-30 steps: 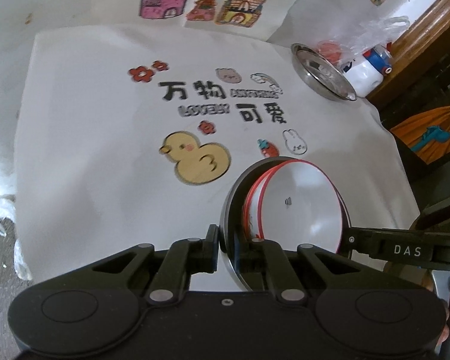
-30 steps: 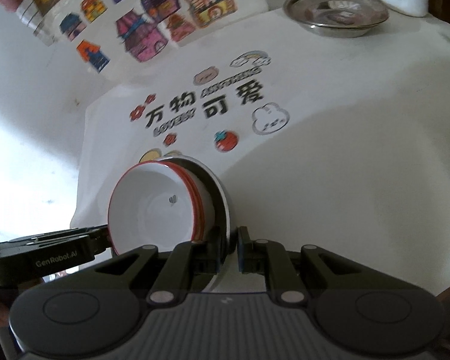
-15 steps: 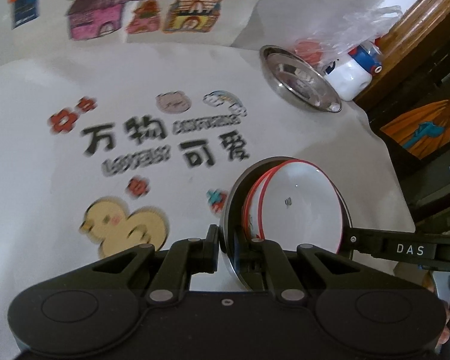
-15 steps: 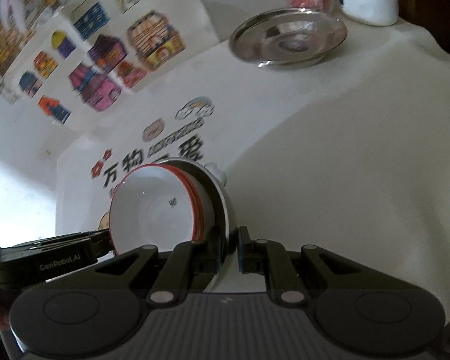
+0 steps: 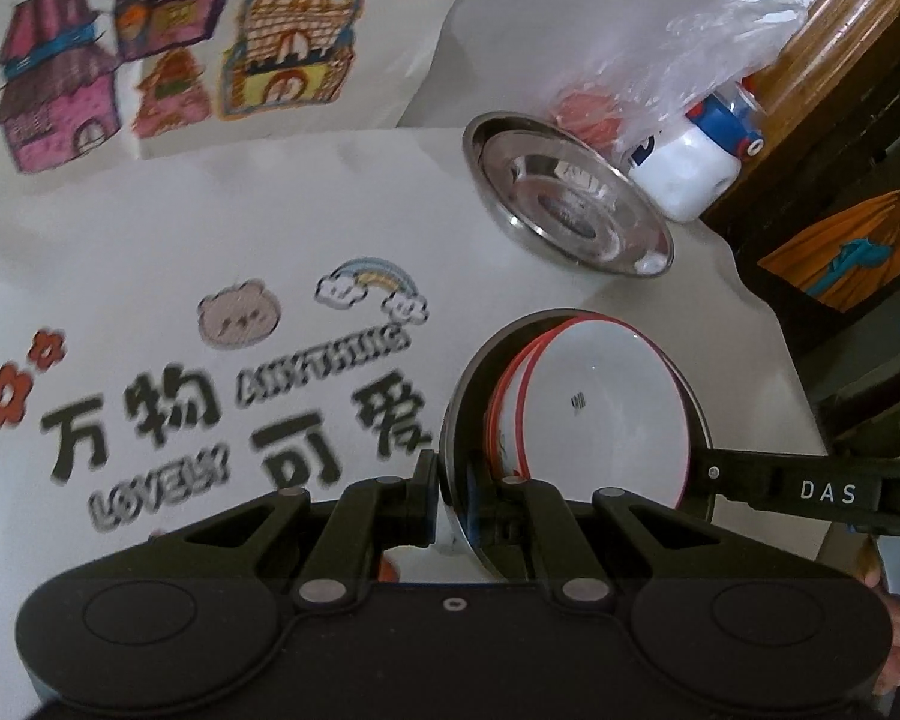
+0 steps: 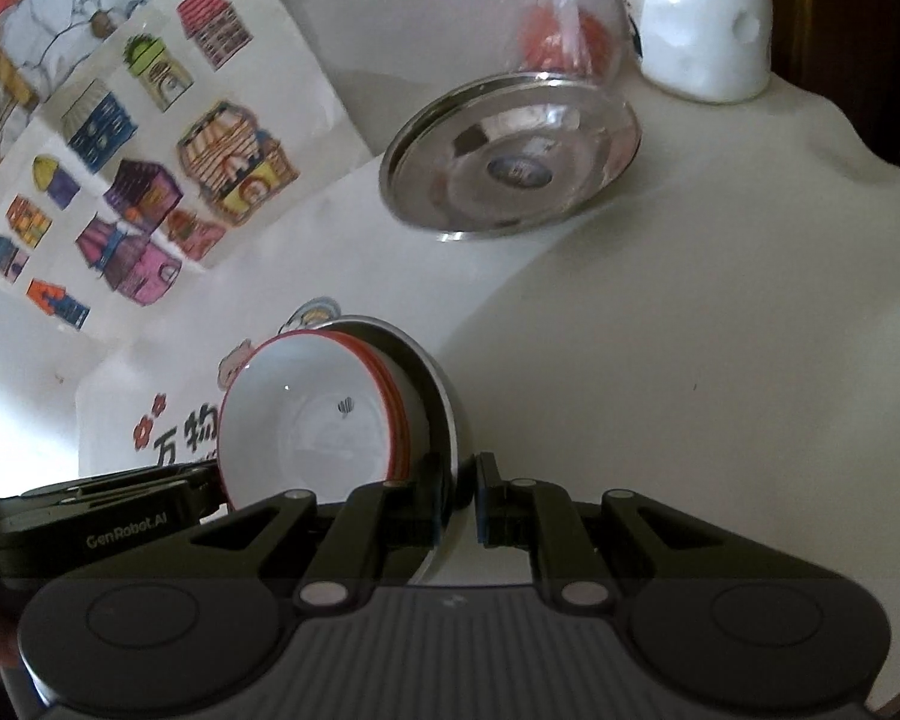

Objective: Organize plates and bowls
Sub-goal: 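Lift the nested bowls with both tools and carry them toward the steel plates, then lower the nested bowls onto the steel plates beside the bottle with both tools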

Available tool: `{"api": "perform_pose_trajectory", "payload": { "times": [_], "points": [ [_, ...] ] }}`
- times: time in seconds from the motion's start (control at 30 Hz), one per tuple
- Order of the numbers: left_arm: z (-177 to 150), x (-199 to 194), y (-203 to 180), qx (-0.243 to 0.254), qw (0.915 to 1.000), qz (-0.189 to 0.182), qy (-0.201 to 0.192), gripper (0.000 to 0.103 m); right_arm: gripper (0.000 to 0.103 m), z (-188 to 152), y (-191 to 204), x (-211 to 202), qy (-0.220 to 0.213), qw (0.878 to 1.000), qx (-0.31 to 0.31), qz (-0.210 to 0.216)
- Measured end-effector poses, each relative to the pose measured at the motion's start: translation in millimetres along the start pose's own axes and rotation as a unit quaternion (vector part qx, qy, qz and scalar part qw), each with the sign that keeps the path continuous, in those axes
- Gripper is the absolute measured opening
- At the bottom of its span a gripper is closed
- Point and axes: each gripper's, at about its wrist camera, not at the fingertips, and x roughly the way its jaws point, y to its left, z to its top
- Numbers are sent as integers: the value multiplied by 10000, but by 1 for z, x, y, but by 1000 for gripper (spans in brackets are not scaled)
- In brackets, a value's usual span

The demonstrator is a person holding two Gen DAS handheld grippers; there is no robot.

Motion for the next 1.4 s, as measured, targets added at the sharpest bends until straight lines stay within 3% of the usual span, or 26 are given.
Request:
{"api": "perform_pose_trajectory", "payload": {
  "times": [0.77,1.4],
  "points": [
    [92,27,-55,467,9977,-100,-479,5,12,82,-41,-16,-621,9977,216,-134],
    [140,83,-66,490,9969,20,-620,5,12,124,-81,21,-947,9938,576,-74]
  ]
}}
